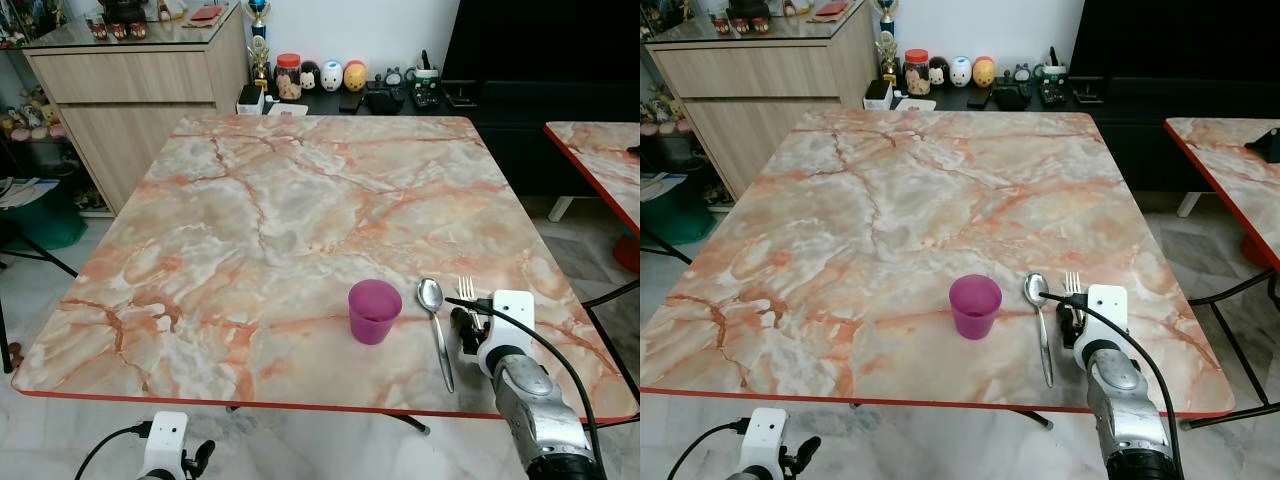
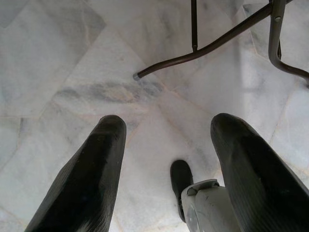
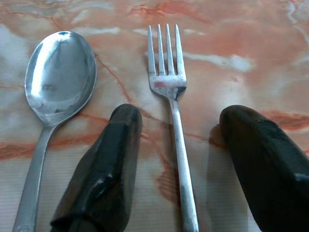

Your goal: Setting the table

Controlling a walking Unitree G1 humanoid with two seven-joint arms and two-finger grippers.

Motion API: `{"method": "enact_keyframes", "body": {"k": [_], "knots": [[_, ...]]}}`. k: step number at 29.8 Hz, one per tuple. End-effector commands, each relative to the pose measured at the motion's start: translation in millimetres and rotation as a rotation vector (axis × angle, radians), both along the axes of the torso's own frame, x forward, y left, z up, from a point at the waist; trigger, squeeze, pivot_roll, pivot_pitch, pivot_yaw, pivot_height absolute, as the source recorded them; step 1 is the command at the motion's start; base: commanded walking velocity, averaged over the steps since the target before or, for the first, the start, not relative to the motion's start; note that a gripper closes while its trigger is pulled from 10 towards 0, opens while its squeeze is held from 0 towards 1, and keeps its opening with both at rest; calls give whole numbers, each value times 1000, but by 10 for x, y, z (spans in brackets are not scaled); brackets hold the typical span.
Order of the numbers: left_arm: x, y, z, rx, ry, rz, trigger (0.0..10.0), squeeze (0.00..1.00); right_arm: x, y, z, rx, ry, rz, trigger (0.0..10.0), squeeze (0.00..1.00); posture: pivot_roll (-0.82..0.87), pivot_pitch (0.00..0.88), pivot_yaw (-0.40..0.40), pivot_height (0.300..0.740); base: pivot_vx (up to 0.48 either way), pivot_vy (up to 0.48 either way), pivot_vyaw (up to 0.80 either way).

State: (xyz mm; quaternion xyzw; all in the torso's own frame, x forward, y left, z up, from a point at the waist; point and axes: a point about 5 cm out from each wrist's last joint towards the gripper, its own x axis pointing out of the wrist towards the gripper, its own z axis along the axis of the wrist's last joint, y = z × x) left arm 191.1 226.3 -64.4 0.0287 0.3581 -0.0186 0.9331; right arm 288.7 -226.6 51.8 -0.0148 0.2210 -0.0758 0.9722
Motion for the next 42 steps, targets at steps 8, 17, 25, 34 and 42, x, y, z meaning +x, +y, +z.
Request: {"method": "enact_keyframes", "body": {"k": [8,17,25,34,42], "knots": [[-27,-8,-16,-11,8,2,10000,0,-127,14,-233,28,105,-29,0,0,26,0,-2,740,0,0,0],[-23,-13,-15,-5,10,-17,10000,0,-166,-2,-287,32,118,-52,0,0,29,0,0,740,0,0,0],[-13,-16,-10,-1,8,-20,10000,0,-158,7,-266,50,102,-69,0,0,27,0,1,740,0,0,0],[-14,-40,-16,-7,8,-19,10000,0,-175,-29,-256,25,96,-85,0,0,27,0,-2,740,0,0,0],[-14,-57,-21,-4,9,-20,10000,0,-204,-97,-157,-8,45,-118,1412,0,23,0,-2,740,0,0,0]]}}
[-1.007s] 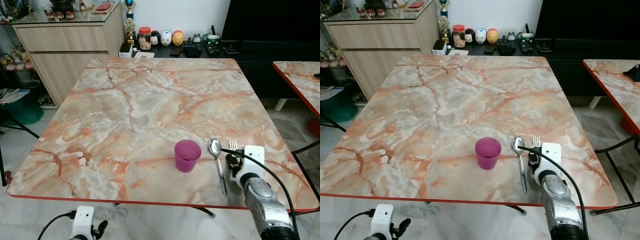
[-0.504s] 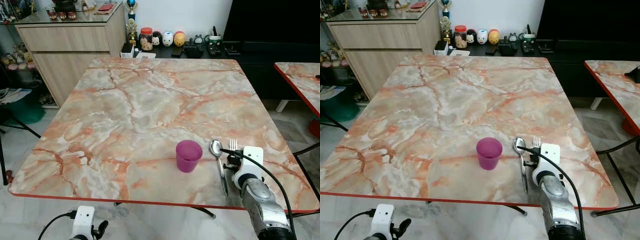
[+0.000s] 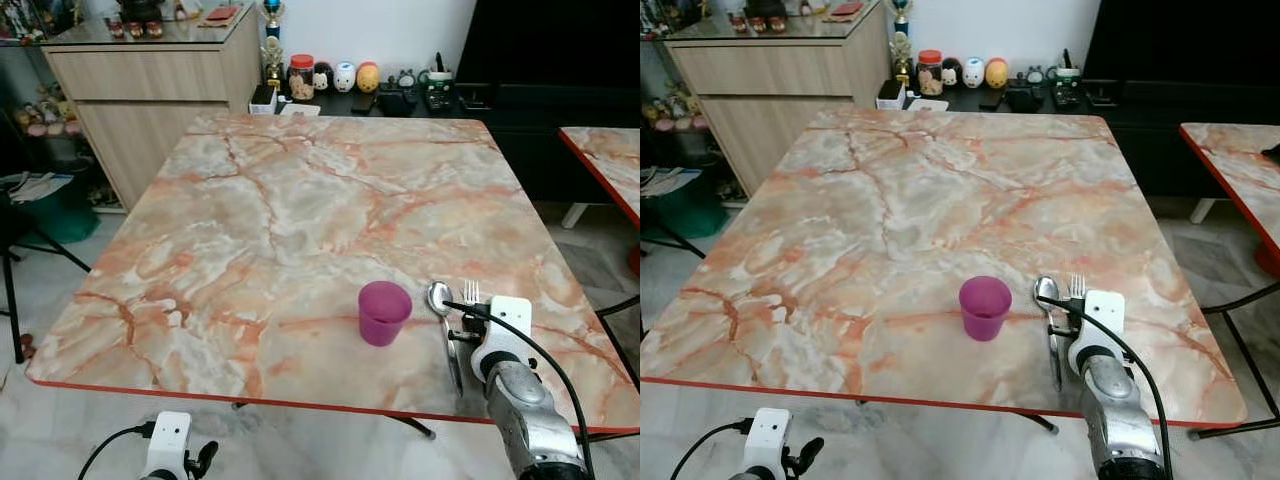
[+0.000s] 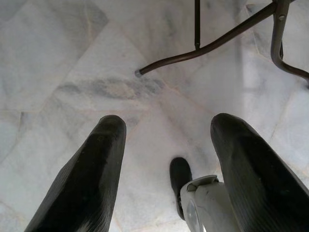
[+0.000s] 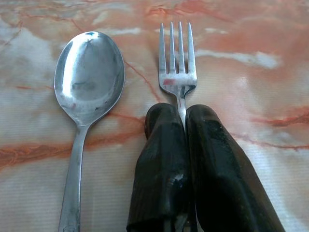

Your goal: Setting the table

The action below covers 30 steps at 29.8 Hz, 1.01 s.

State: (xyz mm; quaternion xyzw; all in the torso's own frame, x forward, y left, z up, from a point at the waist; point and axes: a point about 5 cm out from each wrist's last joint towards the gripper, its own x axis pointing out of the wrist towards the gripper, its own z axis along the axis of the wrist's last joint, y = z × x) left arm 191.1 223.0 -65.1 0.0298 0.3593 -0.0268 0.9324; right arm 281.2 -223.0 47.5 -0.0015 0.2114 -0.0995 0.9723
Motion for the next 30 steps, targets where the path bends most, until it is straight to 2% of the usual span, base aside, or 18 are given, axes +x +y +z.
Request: {"method": "enact_keyframes", "body": {"k": [1,2,3,9,13,16,20,21,23,30], "knots": [[-14,-27,-15,0,6,-3,10000,0,-133,-153,-84,-29,51,-74,4353,0,23,0,-2,740,0,0,0],[-14,-28,-15,0,6,-2,10000,0,-136,-165,-65,-35,40,-79,4353,0,23,0,-2,740,0,0,0],[-15,-32,-17,0,6,-2,10000,0,-143,-187,-13,-54,15,-82,10000,0,20,0,-1,740,0,0,0],[-17,-48,-22,-2,7,-1,10000,0,-208,-185,202,-106,-89,-70,10000,0,15,0,-2,740,0,0,0],[-15,-52,-22,-2,8,-2,10000,0,-224,-194,280,-96,-132,-81,10000,0,12,0,2,740,0,0,0],[-5,-54,-18,4,6,-1,10000,0,-110,-77,605,-104,-342,8,10000,0,6,0,4,740,0,0,0],[23,-35,-3,24,-1,18,10000,0,-26,16,797,-96,-460,46,10000,0,0,0,8,740,0,0,0],[51,36,21,33,-13,88,10000,0,25,54,888,-107,-508,54,10000,0,-2,0,8,740,0,0,0],[63,100,38,37,-19,153,10000,0,49,91,960,-120,-540,65,10000,0,-4,0,8,740,0,0,0],[53,54,21,54,1,76,10000,0,38,244,1115,-160,-661,154,10000,0,-3,0,7,740,0,0,0]]}}
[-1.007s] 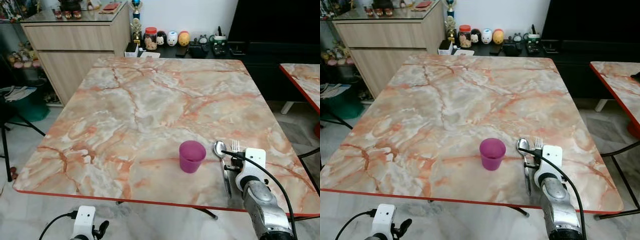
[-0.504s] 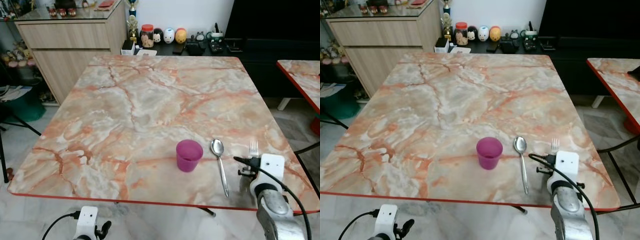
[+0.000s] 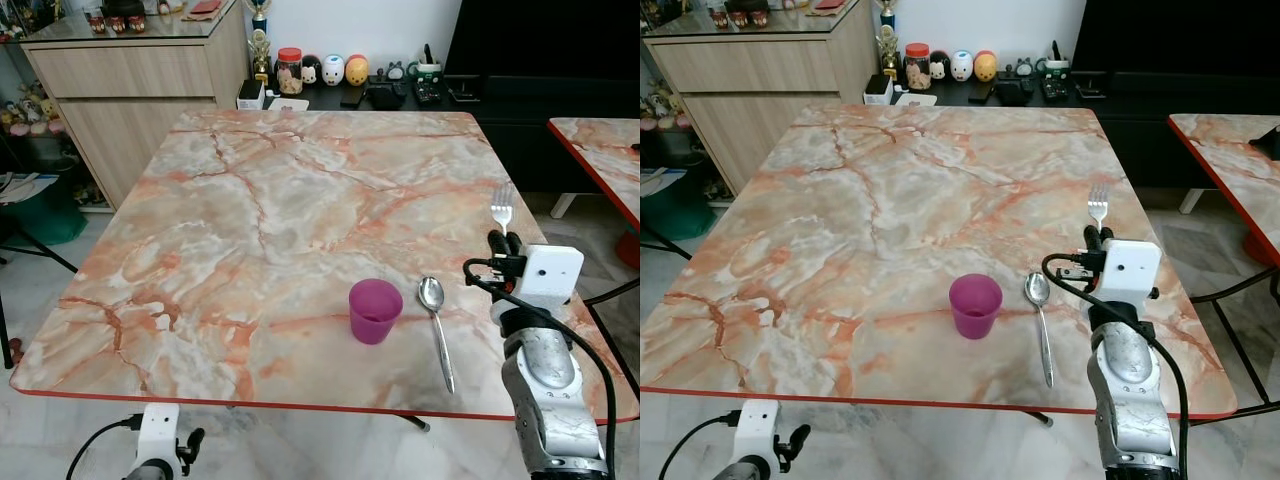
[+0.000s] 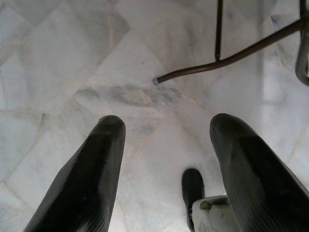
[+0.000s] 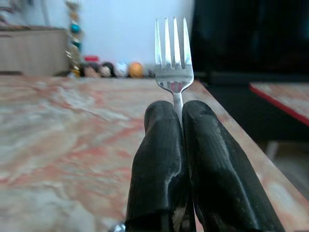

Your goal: Setting the table

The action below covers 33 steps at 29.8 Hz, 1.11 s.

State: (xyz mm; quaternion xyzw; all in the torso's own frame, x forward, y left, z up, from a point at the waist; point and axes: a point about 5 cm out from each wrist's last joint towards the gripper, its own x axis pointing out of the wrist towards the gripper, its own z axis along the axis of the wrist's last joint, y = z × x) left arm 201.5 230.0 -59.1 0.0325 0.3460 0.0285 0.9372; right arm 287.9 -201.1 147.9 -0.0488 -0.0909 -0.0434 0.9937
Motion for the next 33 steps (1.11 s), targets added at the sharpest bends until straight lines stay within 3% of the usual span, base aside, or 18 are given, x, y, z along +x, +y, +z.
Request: {"method": "enact_keyframes", "body": {"k": [1,9,15,22,33], "knots": [[-67,-6,-46,15,39,-17,10000,0,-44,31,117,-36,-81,12,10000,0,-7,0,7,740,0,0,0],[-264,176,-102,50,94,36,10000,0,-86,18,149,-61,-134,-9,10000,0,-3,0,5,740,0,0,0],[-333,182,-133,44,112,40,10000,0,-69,30,191,-63,-161,-9,10000,0,-1,0,3,740,0,0,0],[-341,145,-145,35,114,29,10000,0,-68,16,179,-65,-156,-17,10000,0,-2,0,3,740,0,0,0],[-305,167,-123,33,100,44,10000,0,-46,-7,231,-41,-187,-34,10000,0,0,0,4,740,0,-407,0]]}}
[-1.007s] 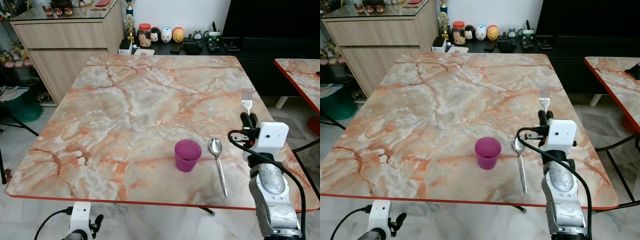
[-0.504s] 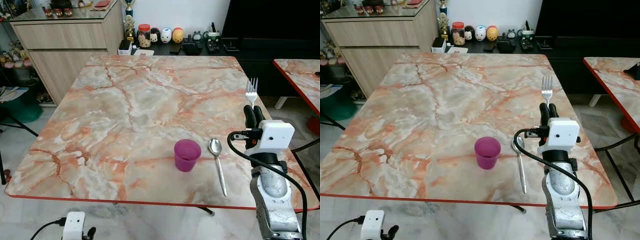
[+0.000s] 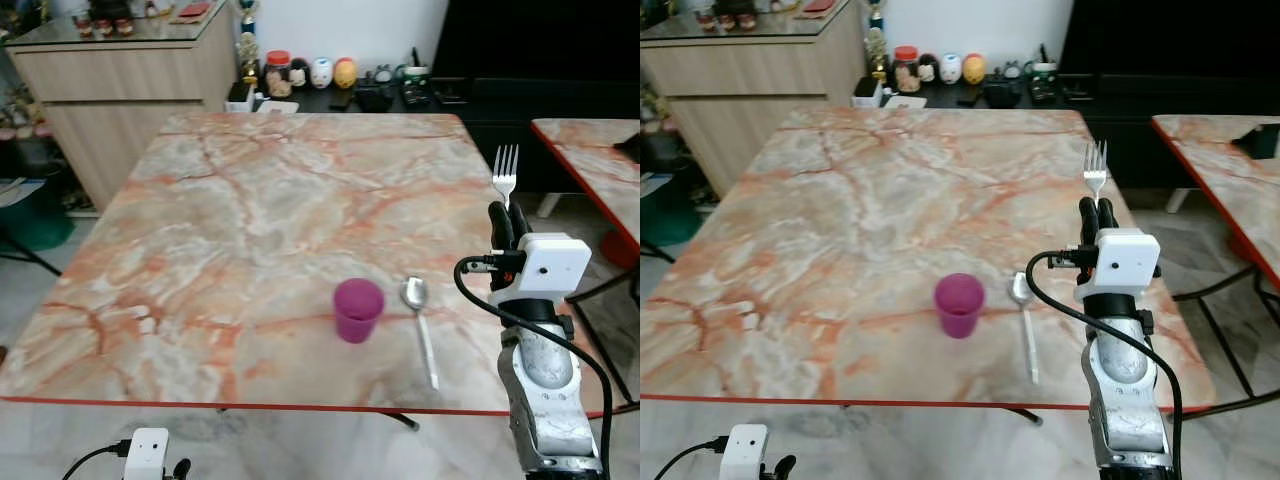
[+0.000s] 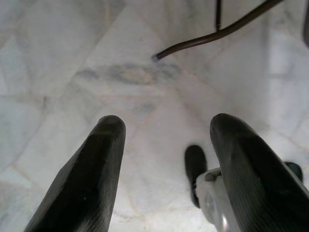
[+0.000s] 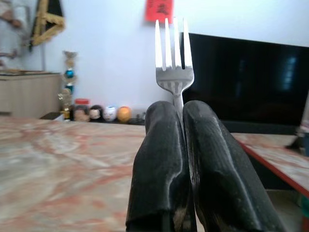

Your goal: Setting the table

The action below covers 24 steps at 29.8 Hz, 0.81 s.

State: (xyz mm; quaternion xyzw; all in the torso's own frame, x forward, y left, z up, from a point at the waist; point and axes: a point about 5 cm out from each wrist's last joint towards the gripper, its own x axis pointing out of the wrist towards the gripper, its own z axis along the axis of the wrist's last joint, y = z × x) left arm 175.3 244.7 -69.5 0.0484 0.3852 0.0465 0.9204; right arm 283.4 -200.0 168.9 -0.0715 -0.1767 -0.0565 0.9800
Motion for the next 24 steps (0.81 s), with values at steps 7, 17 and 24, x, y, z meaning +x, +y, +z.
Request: {"method": "enact_keyframes", "body": {"k": [7,17,24], "knots": [[-49,0,-27,-13,16,16,10000,0,10,-13,28,16,-15,-9,10000,0,0,0,3,740,0,-408,0],[-25,-24,-22,-19,11,9,10000,0,24,-18,37,20,-17,-7,10000,0,-1,0,1,740,0,-410,0],[-14,-41,-22,-22,8,5,10000,0,34,-2,39,24,-15,-3,10000,0,-3,0,2,740,0,-405,0]]}}
